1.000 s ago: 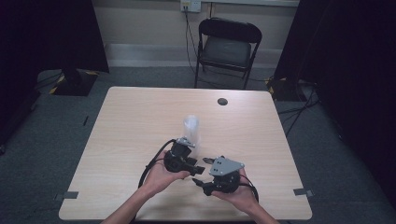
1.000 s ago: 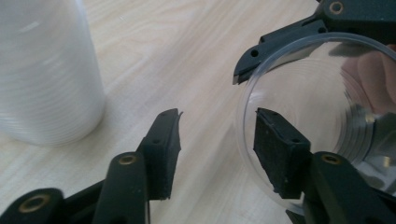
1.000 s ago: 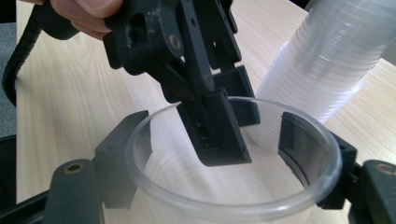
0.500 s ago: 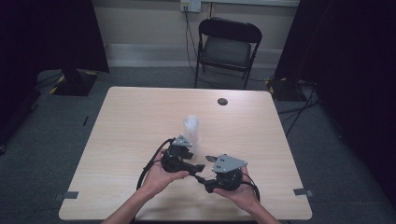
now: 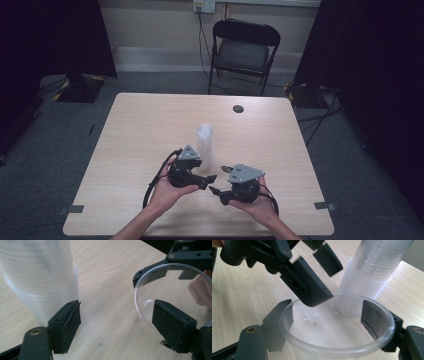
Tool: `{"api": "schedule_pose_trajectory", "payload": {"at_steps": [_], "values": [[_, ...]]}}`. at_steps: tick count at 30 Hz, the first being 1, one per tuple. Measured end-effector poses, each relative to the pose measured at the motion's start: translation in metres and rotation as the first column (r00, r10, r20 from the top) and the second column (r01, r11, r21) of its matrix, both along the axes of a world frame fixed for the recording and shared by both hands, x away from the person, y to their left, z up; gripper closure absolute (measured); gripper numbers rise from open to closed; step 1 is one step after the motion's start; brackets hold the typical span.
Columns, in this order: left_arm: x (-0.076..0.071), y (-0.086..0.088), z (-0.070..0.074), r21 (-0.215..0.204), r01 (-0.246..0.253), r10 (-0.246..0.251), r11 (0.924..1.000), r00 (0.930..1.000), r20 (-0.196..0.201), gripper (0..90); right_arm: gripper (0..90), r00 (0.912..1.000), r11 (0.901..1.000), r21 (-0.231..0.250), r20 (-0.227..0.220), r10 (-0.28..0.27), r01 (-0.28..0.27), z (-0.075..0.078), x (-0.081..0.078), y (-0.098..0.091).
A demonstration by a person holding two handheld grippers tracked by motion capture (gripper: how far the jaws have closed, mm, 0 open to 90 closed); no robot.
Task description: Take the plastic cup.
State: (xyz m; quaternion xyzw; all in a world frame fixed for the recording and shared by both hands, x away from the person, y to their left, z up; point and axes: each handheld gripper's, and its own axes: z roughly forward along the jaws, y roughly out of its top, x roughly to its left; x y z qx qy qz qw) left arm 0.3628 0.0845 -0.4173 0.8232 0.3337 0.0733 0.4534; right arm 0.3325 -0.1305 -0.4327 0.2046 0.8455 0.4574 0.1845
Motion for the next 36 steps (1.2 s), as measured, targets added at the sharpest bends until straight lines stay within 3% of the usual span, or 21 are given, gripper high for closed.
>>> {"api": "schedule_pose_trajectory", "payload": {"at_steps": [7, 16, 22, 30, 36], "values": [[-0.002, 0.008, 0.002, -0.01, -0.014, 0.014, 0.9998, 0.9995, 0.029, 20.5, 25.5, 0.9999, 0.9999, -0.002, -0.003, -0.011, 0.011, -0.001, 0.003, 0.0], [0.0, 0.025, 0.006, -0.051, -0.075, 0.077, 0.9959, 0.9959, 0.047, 16.9, 25.5, 0.9975, 0.9977, 0.009, -0.022, -0.067, 0.067, -0.004, 0.014, -0.008], [-0.004, 0.032, 0.006, -0.048, -0.071, 0.073, 0.9963, 0.9957, 0.057, 16.4, 25.5, 0.9946, 0.9946, 0.02, -0.022, -0.102, 0.102, -0.003, 0.017, -0.015], [-0.008, 0.045, -0.004, -0.019, -0.078, 0.078, 0.9968, 0.996, 0.044, 16.1, 25.6, 0.9907, 0.9903, 0.04, -0.034, -0.131, 0.133, 0.0, 0.023, -0.022], [-0.016, 0.059, -0.011, -0.043, -0.086, 0.088, 0.9954, 0.9947, 0.054, 15.8, 25.5, 0.9861, 0.9853, 0.049, -0.04, -0.162, 0.163, 0.001, 0.026, -0.027]]}}
